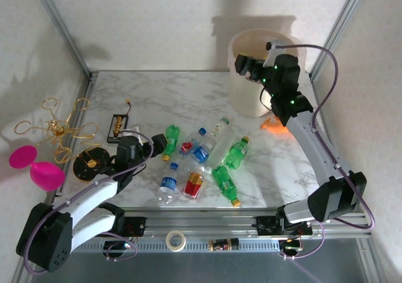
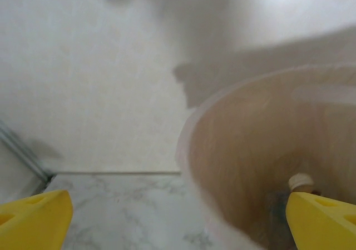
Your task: Put the plastic bottles in the bin
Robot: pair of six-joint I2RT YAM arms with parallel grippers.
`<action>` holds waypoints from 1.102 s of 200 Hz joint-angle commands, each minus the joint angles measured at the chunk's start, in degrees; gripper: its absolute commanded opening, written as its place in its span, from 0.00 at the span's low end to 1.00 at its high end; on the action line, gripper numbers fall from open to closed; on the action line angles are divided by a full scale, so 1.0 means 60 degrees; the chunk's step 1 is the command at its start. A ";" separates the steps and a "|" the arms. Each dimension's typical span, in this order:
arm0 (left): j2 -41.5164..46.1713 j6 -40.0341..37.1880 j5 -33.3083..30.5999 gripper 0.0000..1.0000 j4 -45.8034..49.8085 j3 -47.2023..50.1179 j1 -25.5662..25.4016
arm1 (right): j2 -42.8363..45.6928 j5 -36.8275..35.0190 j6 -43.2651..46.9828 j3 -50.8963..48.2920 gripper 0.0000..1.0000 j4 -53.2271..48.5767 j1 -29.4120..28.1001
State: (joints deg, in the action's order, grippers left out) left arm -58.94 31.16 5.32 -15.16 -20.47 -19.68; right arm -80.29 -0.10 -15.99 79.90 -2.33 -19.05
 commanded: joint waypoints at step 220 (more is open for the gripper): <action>-0.4339 -0.0585 -0.0933 0.73 -0.0111 -0.1969 -0.1217 | 0.1458 0.1611 -0.0561 -0.4522 0.99 0.1282 -0.0846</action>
State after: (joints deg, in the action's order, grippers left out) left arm -83.48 28.80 2.04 -14.72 -30.30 -26.55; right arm -71.85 10.52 -21.15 52.27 5.26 -23.68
